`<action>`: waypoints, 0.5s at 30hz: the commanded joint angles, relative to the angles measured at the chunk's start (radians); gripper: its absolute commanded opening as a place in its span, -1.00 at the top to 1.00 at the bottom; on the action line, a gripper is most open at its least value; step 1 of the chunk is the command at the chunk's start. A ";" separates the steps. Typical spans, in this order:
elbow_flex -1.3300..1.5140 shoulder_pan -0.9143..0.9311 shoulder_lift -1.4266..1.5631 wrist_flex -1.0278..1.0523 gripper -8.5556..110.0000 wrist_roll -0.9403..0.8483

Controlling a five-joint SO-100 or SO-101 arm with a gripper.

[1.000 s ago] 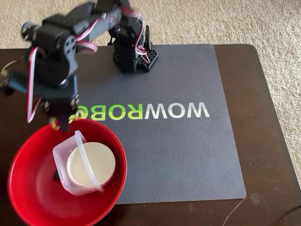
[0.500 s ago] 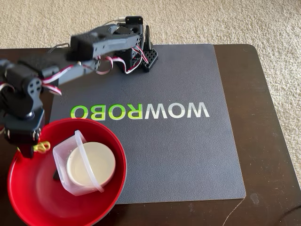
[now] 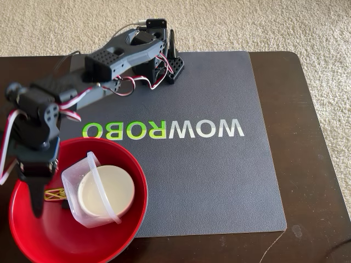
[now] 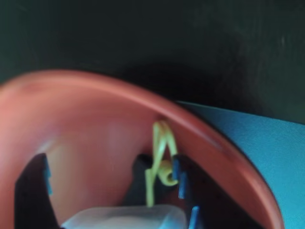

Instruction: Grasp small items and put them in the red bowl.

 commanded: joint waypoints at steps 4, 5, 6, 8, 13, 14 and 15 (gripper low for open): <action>0.149 -0.064 0.371 0.002 0.25 -0.046; 0.178 -0.066 0.422 0.002 0.25 -0.060; 0.212 -0.069 0.479 0.002 0.25 -0.074; 0.319 -0.080 0.612 0.002 0.25 -0.104; 0.845 -0.195 1.017 -0.002 0.29 -0.150; 0.983 -0.227 1.089 -0.012 0.29 -0.156; 1.114 -0.259 1.154 -0.032 0.29 -0.156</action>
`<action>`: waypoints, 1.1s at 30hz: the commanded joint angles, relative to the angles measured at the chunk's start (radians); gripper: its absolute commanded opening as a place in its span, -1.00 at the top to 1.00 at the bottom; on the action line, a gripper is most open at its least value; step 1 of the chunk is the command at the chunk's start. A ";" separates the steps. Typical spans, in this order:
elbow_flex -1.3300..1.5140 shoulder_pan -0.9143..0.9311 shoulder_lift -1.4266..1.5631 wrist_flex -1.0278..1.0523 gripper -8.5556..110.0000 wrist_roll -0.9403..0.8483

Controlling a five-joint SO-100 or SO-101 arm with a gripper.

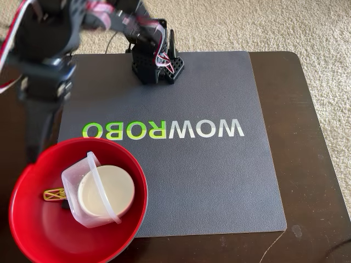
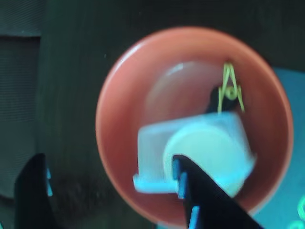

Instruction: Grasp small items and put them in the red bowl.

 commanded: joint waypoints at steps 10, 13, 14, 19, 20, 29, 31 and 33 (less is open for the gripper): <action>1.433 -0.296 0.902 -0.402 0.29 -0.020; 1.620 -0.344 1.022 -0.476 0.29 -0.081; 1.690 -0.354 1.078 -0.511 0.28 -0.103; 2.103 -0.402 1.514 -0.640 0.32 -0.112; 2.166 -0.407 1.612 -0.630 0.33 -0.123; 2.425 -0.316 1.925 -0.600 0.37 -0.198; 2.447 -0.282 1.925 -0.607 0.46 -0.227; 2.447 -0.249 1.924 -0.609 0.56 -0.270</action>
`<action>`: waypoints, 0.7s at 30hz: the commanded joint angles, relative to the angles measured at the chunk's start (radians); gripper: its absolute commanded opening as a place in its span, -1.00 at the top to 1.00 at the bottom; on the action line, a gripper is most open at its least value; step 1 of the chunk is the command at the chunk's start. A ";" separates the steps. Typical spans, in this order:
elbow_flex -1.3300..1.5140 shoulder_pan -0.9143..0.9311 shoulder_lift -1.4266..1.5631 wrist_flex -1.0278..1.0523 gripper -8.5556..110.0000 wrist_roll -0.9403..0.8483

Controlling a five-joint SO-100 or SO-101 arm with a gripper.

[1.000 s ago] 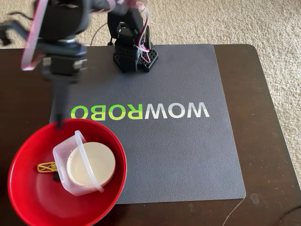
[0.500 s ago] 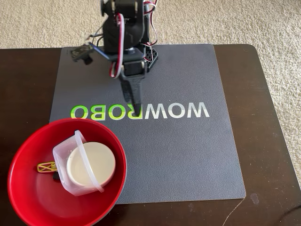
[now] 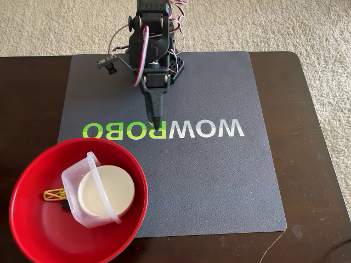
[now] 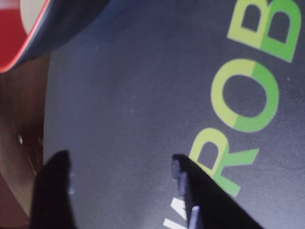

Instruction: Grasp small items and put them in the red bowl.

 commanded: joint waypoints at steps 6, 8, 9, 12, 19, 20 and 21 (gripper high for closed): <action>0.000 0.074 0.009 -0.014 0.65 -0.041; 0.002 0.091 0.009 -0.014 0.65 -0.046; 0.002 0.092 0.009 -0.014 0.63 -0.048; 0.002 0.097 0.009 -0.014 0.58 -0.054; 0.012 0.044 0.009 -0.060 0.86 -0.173; 0.012 0.028 0.009 -0.060 0.86 -0.184; 0.012 0.012 0.009 -0.060 0.86 -0.186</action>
